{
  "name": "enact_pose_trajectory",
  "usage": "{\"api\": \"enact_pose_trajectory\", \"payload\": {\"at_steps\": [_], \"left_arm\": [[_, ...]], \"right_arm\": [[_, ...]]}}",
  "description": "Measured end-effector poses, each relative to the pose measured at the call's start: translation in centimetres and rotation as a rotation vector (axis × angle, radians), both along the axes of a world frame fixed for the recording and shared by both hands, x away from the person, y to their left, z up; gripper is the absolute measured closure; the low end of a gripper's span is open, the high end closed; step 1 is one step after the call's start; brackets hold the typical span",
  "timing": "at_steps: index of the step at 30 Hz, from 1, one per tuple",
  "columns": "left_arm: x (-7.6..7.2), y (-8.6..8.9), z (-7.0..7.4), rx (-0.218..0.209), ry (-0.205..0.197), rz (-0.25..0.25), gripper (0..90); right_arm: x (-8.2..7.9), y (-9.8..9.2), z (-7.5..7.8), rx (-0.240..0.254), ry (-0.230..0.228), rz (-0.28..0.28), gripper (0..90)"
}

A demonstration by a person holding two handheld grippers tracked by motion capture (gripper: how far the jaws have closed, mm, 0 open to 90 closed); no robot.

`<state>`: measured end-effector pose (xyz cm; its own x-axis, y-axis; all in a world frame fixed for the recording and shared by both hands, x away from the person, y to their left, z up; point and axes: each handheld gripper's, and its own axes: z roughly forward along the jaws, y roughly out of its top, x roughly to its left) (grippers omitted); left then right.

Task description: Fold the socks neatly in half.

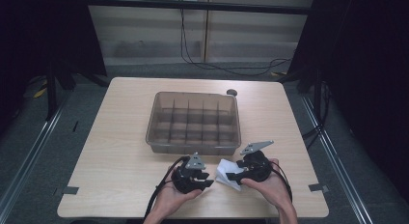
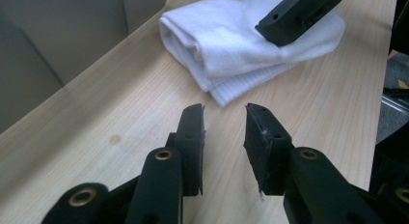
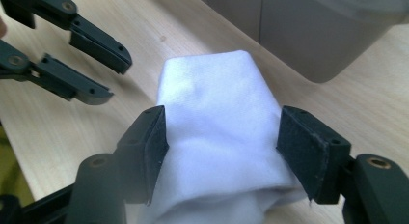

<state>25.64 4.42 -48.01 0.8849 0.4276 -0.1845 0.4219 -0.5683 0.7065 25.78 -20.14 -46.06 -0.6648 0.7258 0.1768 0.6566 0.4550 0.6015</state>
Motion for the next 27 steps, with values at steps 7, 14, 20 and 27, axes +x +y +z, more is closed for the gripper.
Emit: {"api": "enact_pose_trajectory", "payload": {"at_steps": [7, 14, 20, 27], "left_arm": [[0.3, 1.8, 0.1, -0.018, -0.011, 0.045, 64.1], [0.4, 3.4, 0.1, -0.012, -0.022, 0.082, 62.2], [0.3, 4.7, 0.0, -0.024, -0.035, 0.108, 59.5], [0.2, 6.2, -0.1, -0.045, -0.040, 0.145, 55.8]], "right_arm": [[-0.1, 0.7, -0.7, -0.037, -0.003, 0.009, 33.1], [-0.4, 1.1, -0.7, -0.068, 0.029, -0.082, 33.4], [-0.7, 1.4, -0.7, -0.058, 0.059, -0.229, 35.1], [-0.8, 0.8, -0.8, -0.030, 0.098, -0.368, 36.3]]}}
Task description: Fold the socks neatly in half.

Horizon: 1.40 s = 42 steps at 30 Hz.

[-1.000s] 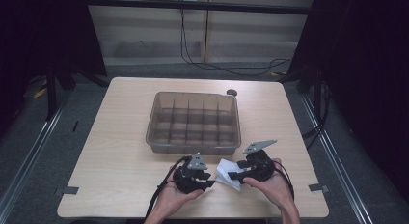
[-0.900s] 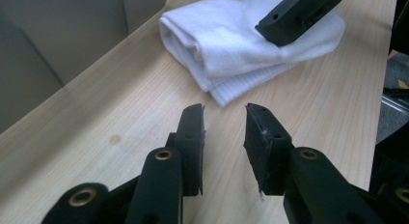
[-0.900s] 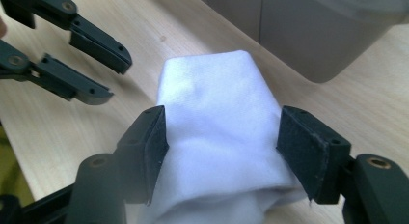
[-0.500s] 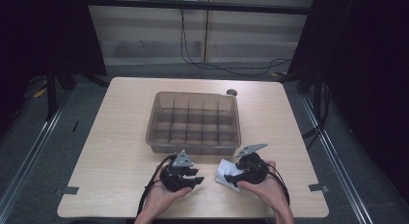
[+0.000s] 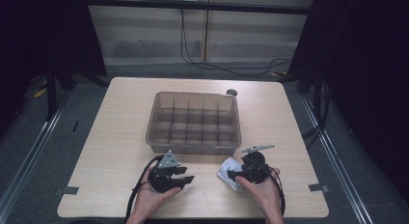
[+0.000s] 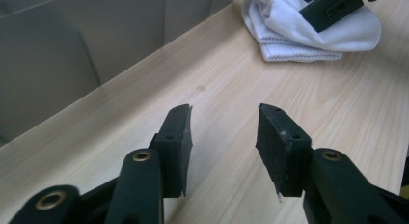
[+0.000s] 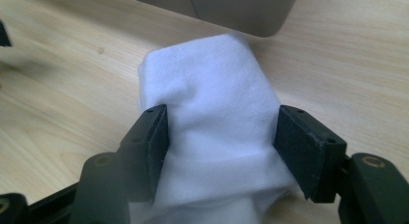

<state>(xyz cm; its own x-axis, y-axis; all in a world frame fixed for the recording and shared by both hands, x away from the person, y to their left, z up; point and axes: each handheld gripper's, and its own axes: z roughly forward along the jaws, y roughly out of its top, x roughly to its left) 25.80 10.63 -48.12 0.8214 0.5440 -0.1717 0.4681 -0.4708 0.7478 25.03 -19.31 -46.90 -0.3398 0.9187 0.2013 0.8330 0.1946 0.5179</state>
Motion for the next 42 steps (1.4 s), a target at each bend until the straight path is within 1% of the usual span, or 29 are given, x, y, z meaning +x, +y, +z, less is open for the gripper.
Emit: {"api": "enact_pose_trajectory", "payload": {"at_steps": [3, 6, 7, 8, 10, 11, 12, 13, 14, 15, 17, 18, 19, 20, 21, 23, 25, 27, 28, 29, 30, 33, 35, 36, 38, 39, 41, 42], "left_arm": [[-0.1, 0.8, -0.3, -0.004, 0.001, 0.028, 51.8], [-0.1, 1.6, -0.6, 0.013, -0.012, 0.058, 47.1], [-0.1, 1.8, -0.6, 0.018, -0.016, 0.064, 45.4], [-0.1, 2.0, -0.6, 0.008, -0.014, 0.071, 44.7], [-0.1, 2.4, -0.5, 0.008, -0.023, 0.090, 40.8], [-0.1, 2.6, -0.4, 0.017, -0.028, 0.095, 37.7], [-0.1, 2.7, -0.4, 0.023, -0.035, 0.099, 36.5], [-0.2, 2.9, -0.4, 0.017, -0.048, 0.100, 35.2], [-0.2, 3.2, -0.4, 0.028, -0.059, 0.099, 34.3], [-0.2, 3.4, -0.4, 0.030, -0.062, 0.104, 33.9], [-0.2, 3.6, -0.4, 0.017, -0.068, 0.098, 31.2], [-0.3, 3.8, -0.4, 0.010, -0.080, 0.097, 30.5], [-0.4, 4.0, -0.4, 0.002, -0.093, 0.106, 28.5], [-0.5, 4.1, -0.5, -0.009, -0.092, 0.111, 26.4], [-0.5, 4.4, -0.6, -0.019, -0.094, 0.109, 25.5], [-0.6, 4.6, -0.8, -0.027, -0.101, 0.123, 24.7], [-0.8, 5.0, -1.0, -0.048, -0.118, 0.127, 23.2], [-1.0, 5.3, -1.2, -0.052, -0.124, 0.129, 23.0], [-1.0, 5.4, -1.3, -0.053, -0.134, 0.130, 22.2], [-1.0, 5.4, -1.3, -0.068, -0.132, 0.132, 21.0], [-1.0, 5.5, -1.3, -0.066, -0.143, 0.126, 19.7], [-0.9, 5.7, -1.3, -0.089, -0.143, 0.138, 19.4], [-0.6, 5.7, -1.3, -0.093, -0.143, 0.140, 19.0], [-0.6, 5.6, -1.4, -0.098, -0.132, 0.142, 18.1], [-0.3, 5.6, -1.6, -0.084, -0.131, 0.144, 17.5], [-0.3, 5.5, -1.7, -0.083, -0.127, 0.147, 17.0], [-0.1, 5.5, -1.7, -0.083, -0.131, 0.156, 16.1], [-0.1, 5.5, -1.8, -0.094, -0.127, 0.156, 16.1]], "right_arm": [[-0.2, 0.0, 0.2, -0.019, 0.003, -0.021, 36.0], [-0.1, 0.1, 0.3, -0.021, -0.002, 0.005, 33.9], [-0.1, 0.0, 0.4, -0.012, -0.005, 0.019, 32.7], [0.0, -0.1, 0.6, 0.000, -0.008, 0.031, 31.4], [0.1, -0.3, 0.8, 0.012, -0.019, 0.053, 28.9], [0.1, -0.4, 1.0, 0.023, -0.017, 0.062, 27.6], [0.2, -0.4, 1.1, 0.029, -0.018, 0.073, 26.4], [0.2, -0.5, 1.2, 0.033, -0.019, 0.081, 25.8], [0.3, -0.6, 1.3, 0.036, -0.022, 0.084, 25.2], [0.4, -0.7, 1.3, 0.038, -0.026, 0.091, 24.4], [0.7, -1.0, 1.4, 0.040, -0.021, 0.102, 21.0], [0.7, -1.1, 1.4, 0.045, -0.017, 0.106, 21.2], [0.9, -1.3, 1.4, 0.054, -0.017, 0.117, 21.2], [1.0, -1.4, 1.4, 0.053, -0.018, 0.125, 20.8], [1.0, -1.5, 1.4, 0.051, -0.019, 0.130, 20.4], [1.2, -1.6, 1.5, 0.050, -0.019, 0.137, 20.2], [1.3, -1.8, 1.6, 0.048, -0.014, 0.144, 19.6], [1.6, -1.9, 1.8, 0.052, -0.014, 0.156, 19.2], [1.6, -2.0, 1.9, 0.055, -0.009, 0.160, 17.8], [1.7, -1.9, 2.1, 0.051, -0.009, 0.165, 17.7], [1.8, -2.0, 2.2, 0.057, -0.010, 0.176, 17.8], [2.3, -2.0, 2.3, 0.053, 0.008, 0.197, 17.3], [2.6, -2.0, 2.2, 0.052, 0.025, 0.203, 17.1], [2.8, -2.0, 2.1, 0.059, 0.036, 0.208, 17.1], [3.1, -2.0, 1.8, 0.057, 0.055, 0.210, 17.0], [3.2, -2.0, 1.7, 0.056, 0.056, 0.210, 16.9], [3.4, -1.9, 1.6, 0.056, 0.061, 0.221, 17.1], [3.5, -1.8, 1.6, 0.055, 0.064, 0.220, 17.0]]}}
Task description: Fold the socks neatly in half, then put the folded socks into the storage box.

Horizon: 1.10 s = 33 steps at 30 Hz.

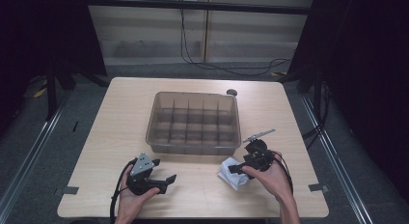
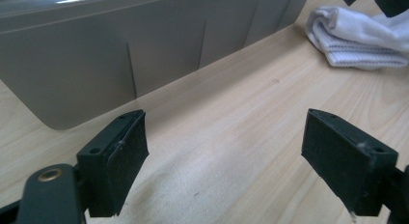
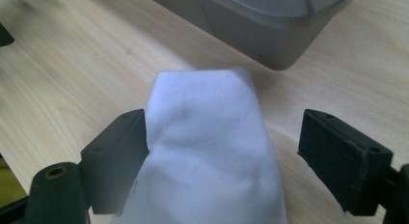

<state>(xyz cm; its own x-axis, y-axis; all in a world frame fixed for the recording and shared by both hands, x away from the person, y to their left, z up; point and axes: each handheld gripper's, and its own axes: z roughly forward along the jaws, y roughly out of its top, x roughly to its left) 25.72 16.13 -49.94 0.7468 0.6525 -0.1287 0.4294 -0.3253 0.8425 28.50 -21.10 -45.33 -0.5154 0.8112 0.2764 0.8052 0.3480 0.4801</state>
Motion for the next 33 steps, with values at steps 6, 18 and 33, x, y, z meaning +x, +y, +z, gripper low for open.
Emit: {"api": "enact_pose_trajectory", "payload": {"at_steps": [6, 18, 33], "left_arm": [[-0.3, 0.3, -0.3, -0.038, -0.038, 0.023, 15.9], [-1.0, 1.1, -0.2, -0.098, -0.096, 0.098, 15.8], [-0.9, 1.0, -0.3, -0.091, -0.081, 0.093, 15.8]], "right_arm": [[0.6, 0.2, 0.1, -0.022, 0.020, 0.035, 17.0], [1.7, 0.9, 0.8, -0.097, 0.082, 0.126, 15.2], [1.8, 2.7, -0.2, -0.182, 0.148, 0.236, 15.0]]}}
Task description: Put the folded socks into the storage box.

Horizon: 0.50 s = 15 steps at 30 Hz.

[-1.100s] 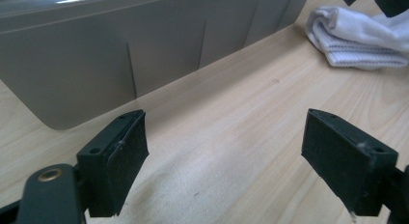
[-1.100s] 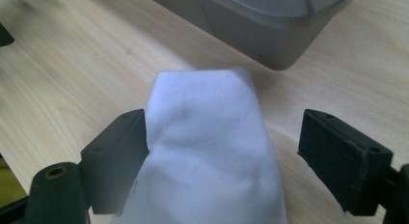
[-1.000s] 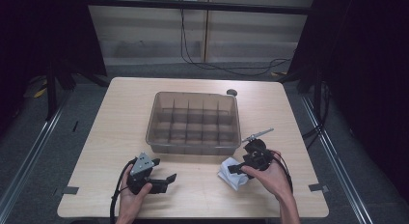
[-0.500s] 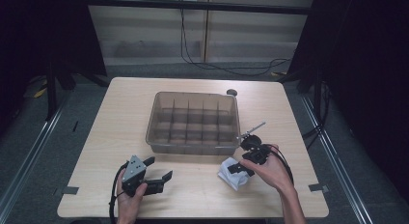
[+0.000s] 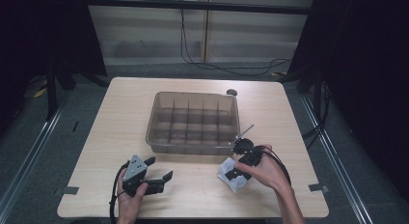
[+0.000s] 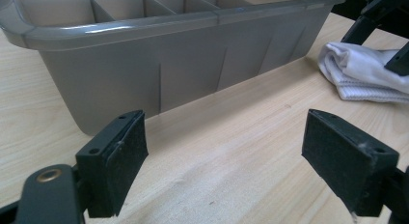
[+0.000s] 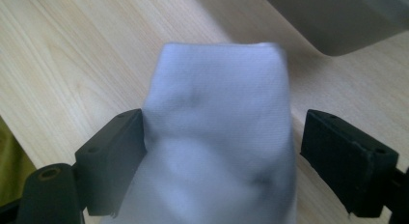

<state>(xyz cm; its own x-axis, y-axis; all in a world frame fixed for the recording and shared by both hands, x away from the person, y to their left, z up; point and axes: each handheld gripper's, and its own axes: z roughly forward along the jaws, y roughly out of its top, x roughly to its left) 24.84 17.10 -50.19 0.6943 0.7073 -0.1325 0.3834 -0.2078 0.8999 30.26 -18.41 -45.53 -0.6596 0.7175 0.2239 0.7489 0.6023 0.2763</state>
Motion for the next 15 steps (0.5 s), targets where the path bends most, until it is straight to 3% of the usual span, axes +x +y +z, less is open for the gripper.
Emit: {"api": "enact_pose_trajectory", "payload": {"at_steps": [7, 10, 15], "left_arm": [[0.0, 0.0, 0.0, 0.007, 0.000, -0.003, 15.8], [0.0, 0.0, 0.0, 0.008, -0.001, -0.004, 15.8], [0.0, 0.0, 0.0, 0.011, 0.000, -0.009, 15.8]], "right_arm": [[-0.6, 1.5, -0.7, -0.057, -0.008, 0.050, 15.3], [-0.7, 2.1, -1.1, -0.119, -0.028, 0.055, 17.4], [-1.1, 2.8, -1.5, -0.165, -0.061, 0.071, 19.6]]}}
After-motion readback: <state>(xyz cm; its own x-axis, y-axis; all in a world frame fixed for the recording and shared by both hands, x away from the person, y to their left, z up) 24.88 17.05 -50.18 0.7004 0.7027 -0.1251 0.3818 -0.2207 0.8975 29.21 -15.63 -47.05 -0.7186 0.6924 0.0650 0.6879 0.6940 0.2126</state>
